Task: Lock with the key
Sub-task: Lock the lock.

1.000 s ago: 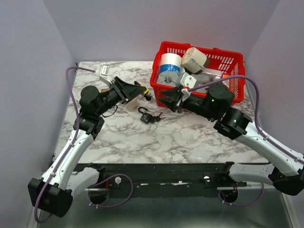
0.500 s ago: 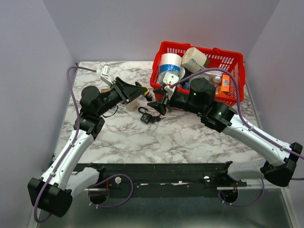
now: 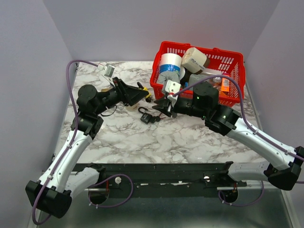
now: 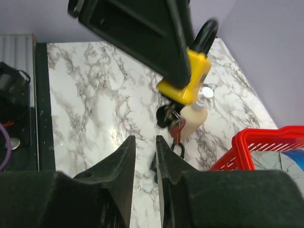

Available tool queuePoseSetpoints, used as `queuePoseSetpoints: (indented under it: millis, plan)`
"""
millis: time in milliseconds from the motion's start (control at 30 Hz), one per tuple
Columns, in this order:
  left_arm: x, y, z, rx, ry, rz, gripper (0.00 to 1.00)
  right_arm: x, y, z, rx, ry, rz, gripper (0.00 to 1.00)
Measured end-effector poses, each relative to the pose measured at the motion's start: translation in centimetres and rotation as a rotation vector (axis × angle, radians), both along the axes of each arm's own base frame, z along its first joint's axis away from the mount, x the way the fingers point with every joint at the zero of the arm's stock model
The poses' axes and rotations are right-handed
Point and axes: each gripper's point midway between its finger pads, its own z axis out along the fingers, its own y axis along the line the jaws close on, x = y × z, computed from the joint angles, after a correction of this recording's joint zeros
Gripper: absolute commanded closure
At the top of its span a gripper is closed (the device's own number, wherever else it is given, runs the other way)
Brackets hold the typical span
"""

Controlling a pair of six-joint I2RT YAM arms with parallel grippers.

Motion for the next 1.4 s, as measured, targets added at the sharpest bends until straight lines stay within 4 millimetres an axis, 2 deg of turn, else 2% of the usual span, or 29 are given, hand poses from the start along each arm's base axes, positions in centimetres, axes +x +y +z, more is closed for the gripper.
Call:
queuePoseSetpoints:
  millis: [67, 167, 267, 367, 600, 767, 867, 1067, 1400]
  plan:
    - [-0.4, 0.3, 1.1, 0.029, -0.091, 0.008, 1.0, -0.5, -0.7, -0.3, -0.013, 0.0, 0.006, 0.56]
    - [-1.1, 0.7, 2.6, 0.09, -0.241, 0.02, 1.0, -0.9, -1.2, -0.3, -0.02, -0.001, 0.008, 0.55]
    - [-2.0, 0.6, 3.2, 0.158, -0.361, 0.014, 1.0, -1.0, -1.2, -0.5, -0.025, 0.016, 0.004, 0.55]
    - [-2.4, 0.4, 3.6, 0.176, -0.377, 0.003, 1.0, -0.6, -1.1, -0.2, -0.012, 0.03, -0.017, 0.55]
    - [-2.1, 0.0, 3.7, 0.077, -0.217, -0.004, 1.0, 0.2, -0.5, 3.6, 0.131, -0.029, -0.048, 0.59]
    - [-1.1, -0.6, 2.5, 0.004, -0.069, -0.008, 1.0, 0.6, -0.2, 5.0, 0.183, -0.066, -0.051, 0.65]
    - [-0.7, -0.8, 1.6, -0.024, 0.006, -0.007, 1.0, 1.2, 0.3, 5.0, 0.189, -0.073, -0.064, 0.67]
    - [-0.4, -0.9, 0.9, -0.085, 0.112, 0.0, 1.0, 2.7, 1.2, 3.5, 0.158, -0.061, -0.1, 0.68]
    - [0.6, -0.5, 1.0, -0.142, 0.174, 0.055, 1.0, 3.6, 1.3, 3.3, 0.15, -0.066, -0.134, 0.74]
